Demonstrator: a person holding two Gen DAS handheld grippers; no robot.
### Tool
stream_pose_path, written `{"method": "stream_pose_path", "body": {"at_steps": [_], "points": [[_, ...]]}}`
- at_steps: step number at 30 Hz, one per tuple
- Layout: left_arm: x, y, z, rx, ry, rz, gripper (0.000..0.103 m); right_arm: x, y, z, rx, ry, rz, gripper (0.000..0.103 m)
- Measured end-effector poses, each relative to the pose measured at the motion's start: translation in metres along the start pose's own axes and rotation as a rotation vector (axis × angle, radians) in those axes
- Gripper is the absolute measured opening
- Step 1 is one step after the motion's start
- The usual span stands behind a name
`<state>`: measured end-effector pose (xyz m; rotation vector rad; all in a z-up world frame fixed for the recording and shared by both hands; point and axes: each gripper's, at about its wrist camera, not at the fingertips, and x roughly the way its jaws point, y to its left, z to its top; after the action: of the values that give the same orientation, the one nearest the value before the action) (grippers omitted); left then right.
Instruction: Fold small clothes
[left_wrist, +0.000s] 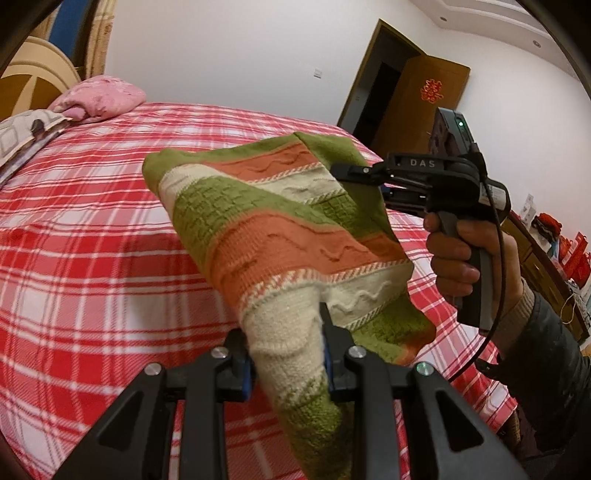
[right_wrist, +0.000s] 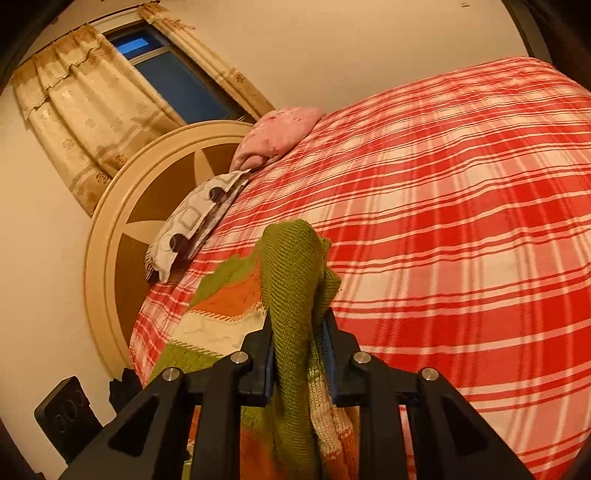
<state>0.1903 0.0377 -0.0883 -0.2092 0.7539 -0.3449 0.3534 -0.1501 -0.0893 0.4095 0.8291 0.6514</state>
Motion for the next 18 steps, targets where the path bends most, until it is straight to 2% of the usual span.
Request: {"method": "stream_pose_path", "body": {"at_steps": [9,18], "points": [[-0.036,0.014,-0.019,-0.014,-0.027,0.052,0.028,0.025,0.039,-0.006,-0.044,0.038,0.046,0.021],[-0.049,0.038,-0.028,-0.049,-0.042,0.079,0.028,0.053,0.065,-0.009,-0.069,0.073,0.068,0.021]]}}
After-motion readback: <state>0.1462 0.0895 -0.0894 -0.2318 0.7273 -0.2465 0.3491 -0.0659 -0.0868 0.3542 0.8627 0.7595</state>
